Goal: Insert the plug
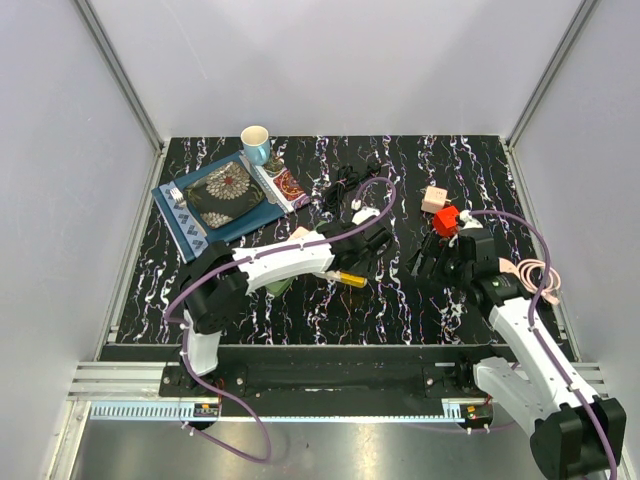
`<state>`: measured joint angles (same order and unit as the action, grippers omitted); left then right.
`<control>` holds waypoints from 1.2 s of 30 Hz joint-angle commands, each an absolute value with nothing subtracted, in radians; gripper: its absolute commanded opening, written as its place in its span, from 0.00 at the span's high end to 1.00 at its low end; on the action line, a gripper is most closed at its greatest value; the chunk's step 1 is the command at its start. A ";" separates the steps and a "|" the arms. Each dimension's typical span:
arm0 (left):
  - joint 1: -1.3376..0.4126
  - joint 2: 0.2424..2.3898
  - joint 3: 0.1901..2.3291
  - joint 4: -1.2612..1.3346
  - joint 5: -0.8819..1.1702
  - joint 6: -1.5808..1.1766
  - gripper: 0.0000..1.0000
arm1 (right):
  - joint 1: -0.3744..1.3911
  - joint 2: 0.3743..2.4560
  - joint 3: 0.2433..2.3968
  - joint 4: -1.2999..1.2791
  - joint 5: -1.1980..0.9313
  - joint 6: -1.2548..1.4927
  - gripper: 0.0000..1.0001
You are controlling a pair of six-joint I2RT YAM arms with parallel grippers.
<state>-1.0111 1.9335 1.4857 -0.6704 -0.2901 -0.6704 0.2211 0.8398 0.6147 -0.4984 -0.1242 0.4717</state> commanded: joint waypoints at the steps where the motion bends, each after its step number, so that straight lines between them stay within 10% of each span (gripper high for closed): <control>1: -0.997 2.097 1.394 -0.893 -0.202 -0.612 1.00 | 0.229 0.859 0.644 -0.483 -0.133 0.476 0.00; 17: -1.077 2.065 1.520 -0.884 -0.202 -0.492 0.98 | 0.229 0.790 0.678 -0.555 -0.081 0.459 0.00; 31: -1.057 1.918 1.606 -0.841 -0.353 -0.529 0.07 | 0.229 0.742 0.725 -0.603 -0.196 0.411 0.00; 36: -1.022 1.781 1.592 -0.785 -0.385 -0.538 0.01 | 0.262 0.781 0.739 -0.575 -0.244 0.407 0.00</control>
